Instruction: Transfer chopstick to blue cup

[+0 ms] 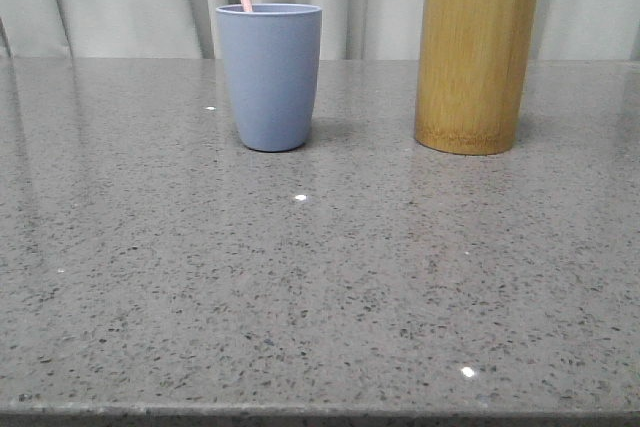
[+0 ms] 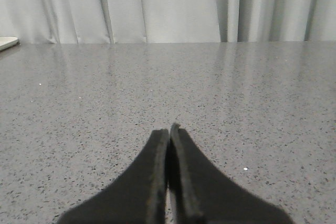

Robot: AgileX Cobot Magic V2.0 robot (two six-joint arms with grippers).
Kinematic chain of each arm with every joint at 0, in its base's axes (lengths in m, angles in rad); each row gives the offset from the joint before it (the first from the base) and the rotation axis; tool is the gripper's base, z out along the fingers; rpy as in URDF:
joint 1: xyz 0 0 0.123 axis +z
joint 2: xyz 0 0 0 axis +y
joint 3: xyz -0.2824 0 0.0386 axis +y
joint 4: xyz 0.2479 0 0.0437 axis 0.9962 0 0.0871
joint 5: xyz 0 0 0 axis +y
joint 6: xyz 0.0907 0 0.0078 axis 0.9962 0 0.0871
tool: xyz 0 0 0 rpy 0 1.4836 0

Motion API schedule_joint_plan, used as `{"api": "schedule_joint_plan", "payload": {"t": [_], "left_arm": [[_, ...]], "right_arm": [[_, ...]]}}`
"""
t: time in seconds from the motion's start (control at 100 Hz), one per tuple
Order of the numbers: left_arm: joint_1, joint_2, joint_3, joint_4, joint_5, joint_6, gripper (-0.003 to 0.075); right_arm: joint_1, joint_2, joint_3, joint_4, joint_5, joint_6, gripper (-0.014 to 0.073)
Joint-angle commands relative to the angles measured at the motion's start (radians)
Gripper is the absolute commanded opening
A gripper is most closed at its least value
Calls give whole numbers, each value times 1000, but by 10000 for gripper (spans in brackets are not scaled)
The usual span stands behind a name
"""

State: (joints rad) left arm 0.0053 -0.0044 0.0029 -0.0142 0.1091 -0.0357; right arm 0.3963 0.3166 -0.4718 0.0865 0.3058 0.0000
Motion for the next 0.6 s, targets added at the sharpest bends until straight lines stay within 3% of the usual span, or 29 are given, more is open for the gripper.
{"api": "schedule_joint_plan", "payload": {"t": [0.0,0.59], "left_arm": [[3,-36,9,-10,-73,-13,-19],[3,-36,9,-10,-86,-13,-19]], "right_arm": [[-7,7,-29,-8,-81,0,-65],[-7,7,-29,-8,-80,0,-65]]}}
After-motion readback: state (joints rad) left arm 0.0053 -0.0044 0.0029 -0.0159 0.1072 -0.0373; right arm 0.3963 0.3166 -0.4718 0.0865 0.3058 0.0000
